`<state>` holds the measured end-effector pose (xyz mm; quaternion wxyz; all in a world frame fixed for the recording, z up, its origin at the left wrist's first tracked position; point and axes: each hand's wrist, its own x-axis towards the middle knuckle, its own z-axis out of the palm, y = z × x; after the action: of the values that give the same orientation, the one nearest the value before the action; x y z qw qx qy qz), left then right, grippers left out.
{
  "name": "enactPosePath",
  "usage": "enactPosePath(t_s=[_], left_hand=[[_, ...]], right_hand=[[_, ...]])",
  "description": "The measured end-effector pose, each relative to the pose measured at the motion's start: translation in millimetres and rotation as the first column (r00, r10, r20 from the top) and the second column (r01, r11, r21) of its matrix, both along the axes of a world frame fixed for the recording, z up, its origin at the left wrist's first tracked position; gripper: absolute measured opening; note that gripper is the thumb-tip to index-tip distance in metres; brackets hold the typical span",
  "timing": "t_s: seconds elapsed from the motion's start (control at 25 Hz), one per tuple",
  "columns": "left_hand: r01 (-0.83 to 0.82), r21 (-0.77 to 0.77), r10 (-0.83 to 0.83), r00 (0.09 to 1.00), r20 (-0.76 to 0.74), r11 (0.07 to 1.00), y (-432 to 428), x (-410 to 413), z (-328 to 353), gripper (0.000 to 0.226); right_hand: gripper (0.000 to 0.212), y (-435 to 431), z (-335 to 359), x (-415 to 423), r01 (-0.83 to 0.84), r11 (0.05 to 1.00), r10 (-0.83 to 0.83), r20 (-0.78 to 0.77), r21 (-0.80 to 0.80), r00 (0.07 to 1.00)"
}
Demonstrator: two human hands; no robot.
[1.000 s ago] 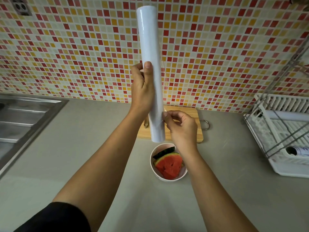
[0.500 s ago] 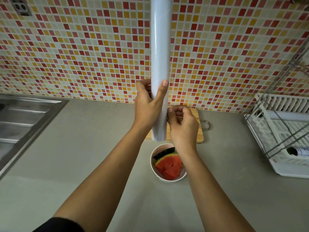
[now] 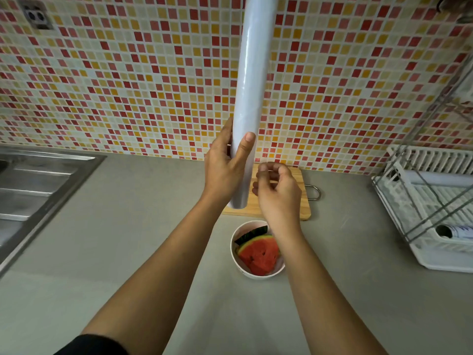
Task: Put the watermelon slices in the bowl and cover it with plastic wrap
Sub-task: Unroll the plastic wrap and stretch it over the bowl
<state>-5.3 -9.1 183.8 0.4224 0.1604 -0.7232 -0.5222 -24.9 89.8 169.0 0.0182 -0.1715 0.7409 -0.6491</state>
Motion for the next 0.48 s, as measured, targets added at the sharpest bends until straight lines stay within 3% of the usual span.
enactPosePath(t_s=[0.08, 0.28, 0.48], left_hand=[[0.013, 0.016, -0.012, 1.0, -0.01, 1.0, -3, 0, 0, 0.054], [0.038, -0.001, -0.038, 0.998, -0.054, 0.999, -11, 5, 3, 0.051], [0.04, 0.008, -0.04, 0.998, -0.058, 0.999, -14, 2, 2, 0.052]], right_hand=[[0.021, 0, -3, 4, -0.054, 0.999, 0.054, 0.024, 0.004, 0.998], [0.01, 6, 3, -1, -0.101, 0.995, 0.102, -0.023, 0.026, 0.995], [0.018, 10, 10, -5, 0.093, 0.927, 0.04, -0.342, 0.363, 0.939]])
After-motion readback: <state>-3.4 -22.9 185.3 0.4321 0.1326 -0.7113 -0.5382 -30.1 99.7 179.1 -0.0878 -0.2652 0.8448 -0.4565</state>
